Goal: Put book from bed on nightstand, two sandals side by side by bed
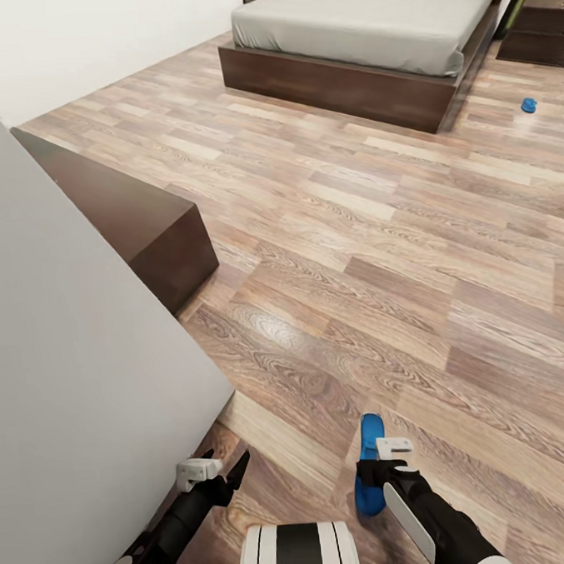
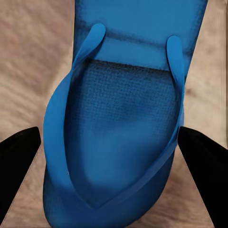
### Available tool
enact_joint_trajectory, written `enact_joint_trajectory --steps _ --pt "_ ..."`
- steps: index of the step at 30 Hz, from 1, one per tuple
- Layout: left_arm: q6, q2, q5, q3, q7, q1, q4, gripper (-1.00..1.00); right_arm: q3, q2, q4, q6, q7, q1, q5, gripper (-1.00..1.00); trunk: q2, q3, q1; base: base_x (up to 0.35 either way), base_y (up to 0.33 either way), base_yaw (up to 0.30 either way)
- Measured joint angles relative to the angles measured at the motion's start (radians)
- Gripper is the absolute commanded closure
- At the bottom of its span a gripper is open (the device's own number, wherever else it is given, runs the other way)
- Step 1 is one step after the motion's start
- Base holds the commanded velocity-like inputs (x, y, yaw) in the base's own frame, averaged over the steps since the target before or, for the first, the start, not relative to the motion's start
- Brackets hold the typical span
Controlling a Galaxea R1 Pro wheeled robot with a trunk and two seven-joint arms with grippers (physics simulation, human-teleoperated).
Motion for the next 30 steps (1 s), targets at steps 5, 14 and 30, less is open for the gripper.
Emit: enact_joint_trajectory --steps 5,14,30 --pt "0.000 0.000 0.000 0.000 0.000 0.000 0.000 -1.00 -0.001 0.000 -0.002 0.000 0.000 0.000 0.000 1.00 0.001 0.019 -0.002 0.000 0.000 0.000" --pt "0.000 0.000 0.000 0.000 0.000 0.000 0.000 -1.00 0.000 0.000 -0.002 0.000 0.000 0.000 0.000 1.00 0.003 0.054 -0.006 0.000 0.000 0.000" --pt "0.000 0.000 0.000 0.001 0.000 0.000 0.000 -1.00 0.000 0.000 -0.004 -0.002 0.000 0.000 -0.001 1.00 0.003 0.054 -0.006 0.000 0.000 0.000"
